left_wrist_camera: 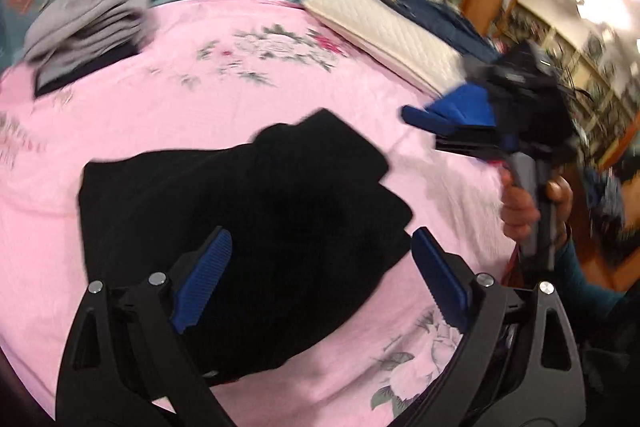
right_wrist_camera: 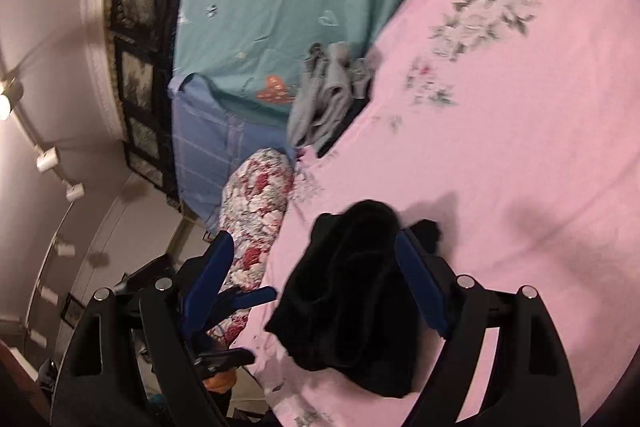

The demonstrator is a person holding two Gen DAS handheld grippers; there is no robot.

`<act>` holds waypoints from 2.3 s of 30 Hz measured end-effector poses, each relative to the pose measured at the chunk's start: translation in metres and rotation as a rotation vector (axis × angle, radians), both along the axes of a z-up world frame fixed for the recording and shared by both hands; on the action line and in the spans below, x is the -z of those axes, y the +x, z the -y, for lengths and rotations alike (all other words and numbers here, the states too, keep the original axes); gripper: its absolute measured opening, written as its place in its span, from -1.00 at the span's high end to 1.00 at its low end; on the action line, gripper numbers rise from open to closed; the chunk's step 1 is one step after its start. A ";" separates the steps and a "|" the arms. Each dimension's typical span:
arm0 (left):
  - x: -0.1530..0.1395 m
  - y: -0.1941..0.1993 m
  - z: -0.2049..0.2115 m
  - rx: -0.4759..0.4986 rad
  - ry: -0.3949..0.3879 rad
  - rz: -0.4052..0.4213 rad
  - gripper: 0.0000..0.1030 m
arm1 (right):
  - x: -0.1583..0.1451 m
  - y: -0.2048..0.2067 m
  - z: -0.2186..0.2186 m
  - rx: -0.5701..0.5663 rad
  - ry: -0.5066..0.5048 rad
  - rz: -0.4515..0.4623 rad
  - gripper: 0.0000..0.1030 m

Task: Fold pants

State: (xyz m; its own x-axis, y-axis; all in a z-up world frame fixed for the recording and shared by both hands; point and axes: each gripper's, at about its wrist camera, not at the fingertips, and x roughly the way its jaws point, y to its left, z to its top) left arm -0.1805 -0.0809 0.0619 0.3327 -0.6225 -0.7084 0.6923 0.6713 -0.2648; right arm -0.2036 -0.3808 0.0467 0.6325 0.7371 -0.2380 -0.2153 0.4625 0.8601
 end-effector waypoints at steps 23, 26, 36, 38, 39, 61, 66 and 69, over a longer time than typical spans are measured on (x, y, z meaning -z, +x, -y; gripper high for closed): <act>0.062 0.068 -0.127 -0.319 -0.172 -0.319 -0.80 | 0.021 -0.011 -0.018 -0.101 -0.323 -0.298 -0.76; 0.073 0.073 -0.121 -0.311 -0.176 -0.367 -0.80 | 0.051 -0.015 -0.005 -0.107 -0.204 -0.413 -0.76; 0.091 0.083 -0.104 -0.296 -0.183 -0.455 -0.85 | 0.061 0.011 -0.030 -0.249 -0.234 -0.556 -0.77; 0.091 0.084 -0.102 -0.287 -0.185 -0.452 -0.86 | 0.063 0.015 -0.028 -0.256 -0.211 -0.612 -0.77; 0.092 0.084 -0.102 -0.284 -0.185 -0.454 -0.86 | 0.065 0.017 -0.027 -0.261 -0.183 -0.641 -0.77; 0.094 0.090 -0.091 -0.211 -0.223 -0.447 -0.95 | 0.061 0.022 -0.064 -0.276 -0.310 -0.535 -0.19; 0.094 0.082 -0.083 -0.196 -0.187 -0.407 -0.19 | 0.060 0.017 -0.061 -0.280 -0.350 -0.490 0.06; 0.088 0.080 -0.084 -0.207 -0.206 -0.403 0.23 | 0.058 0.013 -0.065 -0.264 -0.355 -0.466 0.09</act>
State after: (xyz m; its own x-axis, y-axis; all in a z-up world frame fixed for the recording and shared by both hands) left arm -0.1008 0.0036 -0.0259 0.1894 -0.7129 -0.6752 0.3655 0.6895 -0.6253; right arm -0.1907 -0.3153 -0.0116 0.2118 0.6794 -0.7025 -0.0016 0.7191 0.6949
